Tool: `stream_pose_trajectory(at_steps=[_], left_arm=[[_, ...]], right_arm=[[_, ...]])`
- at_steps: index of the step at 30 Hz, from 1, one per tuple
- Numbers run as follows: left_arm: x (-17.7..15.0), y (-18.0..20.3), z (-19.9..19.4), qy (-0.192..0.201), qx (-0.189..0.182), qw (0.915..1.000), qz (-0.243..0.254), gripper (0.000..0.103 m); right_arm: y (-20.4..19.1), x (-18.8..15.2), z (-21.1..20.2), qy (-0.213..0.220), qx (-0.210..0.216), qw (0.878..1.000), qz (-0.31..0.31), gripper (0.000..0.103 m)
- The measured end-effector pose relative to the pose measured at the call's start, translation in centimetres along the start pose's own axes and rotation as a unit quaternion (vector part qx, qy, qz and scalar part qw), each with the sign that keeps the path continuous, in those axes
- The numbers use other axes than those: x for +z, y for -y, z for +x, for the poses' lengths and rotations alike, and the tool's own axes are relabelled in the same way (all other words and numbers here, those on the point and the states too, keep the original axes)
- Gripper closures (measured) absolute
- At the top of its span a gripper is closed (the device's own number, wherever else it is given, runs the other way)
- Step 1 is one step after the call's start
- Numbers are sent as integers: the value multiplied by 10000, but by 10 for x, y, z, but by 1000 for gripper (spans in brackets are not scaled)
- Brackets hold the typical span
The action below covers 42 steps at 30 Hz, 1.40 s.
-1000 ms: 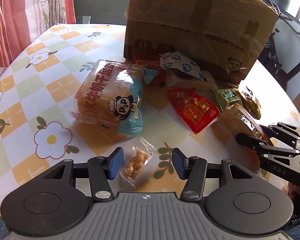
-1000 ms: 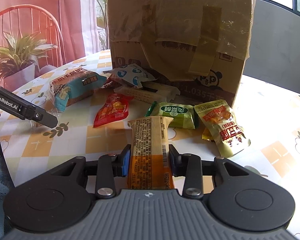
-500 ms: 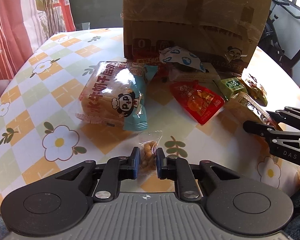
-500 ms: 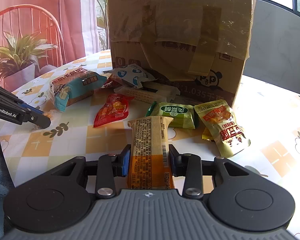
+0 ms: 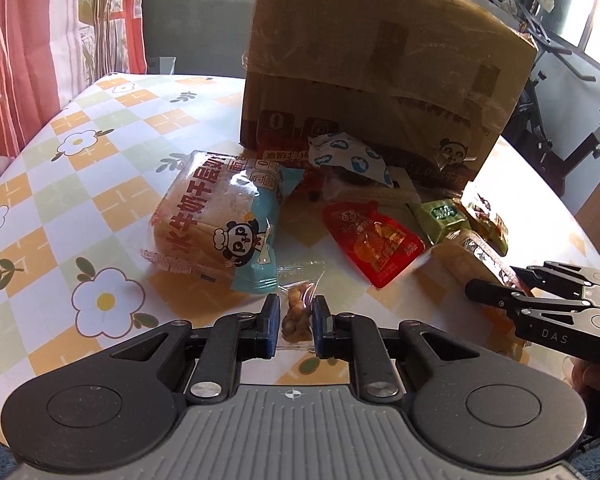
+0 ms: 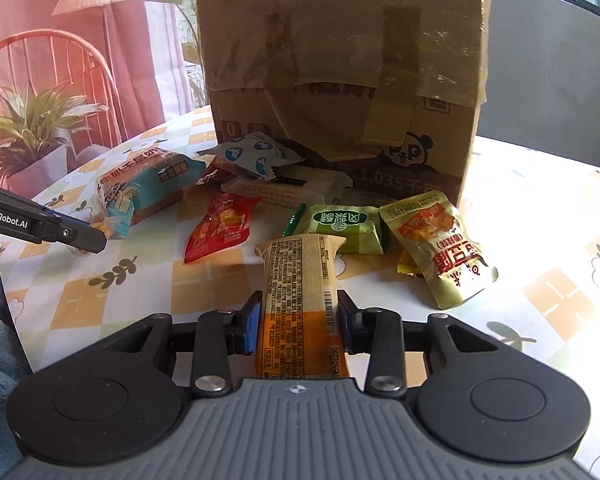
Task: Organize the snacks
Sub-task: 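Carry peanut packet and bar over the box and release both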
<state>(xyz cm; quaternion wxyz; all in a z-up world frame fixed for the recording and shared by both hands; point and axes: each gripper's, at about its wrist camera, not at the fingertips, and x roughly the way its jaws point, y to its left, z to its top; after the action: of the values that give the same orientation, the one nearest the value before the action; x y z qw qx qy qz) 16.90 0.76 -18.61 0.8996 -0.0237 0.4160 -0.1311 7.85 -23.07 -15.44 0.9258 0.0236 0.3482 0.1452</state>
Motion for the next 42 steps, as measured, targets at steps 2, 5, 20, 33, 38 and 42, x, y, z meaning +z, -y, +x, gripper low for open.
stream_pose_trajectory(at_steps=[2,5,20,33,38,42], left_arm=[[3,0,-1,37,-1,10000,-19,85],[13,-1,-3,153,67,9999,22,85],[89,16,-35,1106,-434,9927,217,85],[177,45,-44,1944,-916,9760,363,85],[212,57,-25,2119,-1030,9713,342,85],[237,67,3,2039,-1023,9723,503,85]], right_arm=[[2,3,-3,-37,-42,9999,139,65],[5,11,-12,66,-88,9997,206,65],[15,81,-51,924,-672,9934,-52,65],[24,180,-80,2085,-476,9769,0,65],[43,223,-48,2144,-420,9755,258,65],[63,242,-10,1870,-583,9798,402,65]])
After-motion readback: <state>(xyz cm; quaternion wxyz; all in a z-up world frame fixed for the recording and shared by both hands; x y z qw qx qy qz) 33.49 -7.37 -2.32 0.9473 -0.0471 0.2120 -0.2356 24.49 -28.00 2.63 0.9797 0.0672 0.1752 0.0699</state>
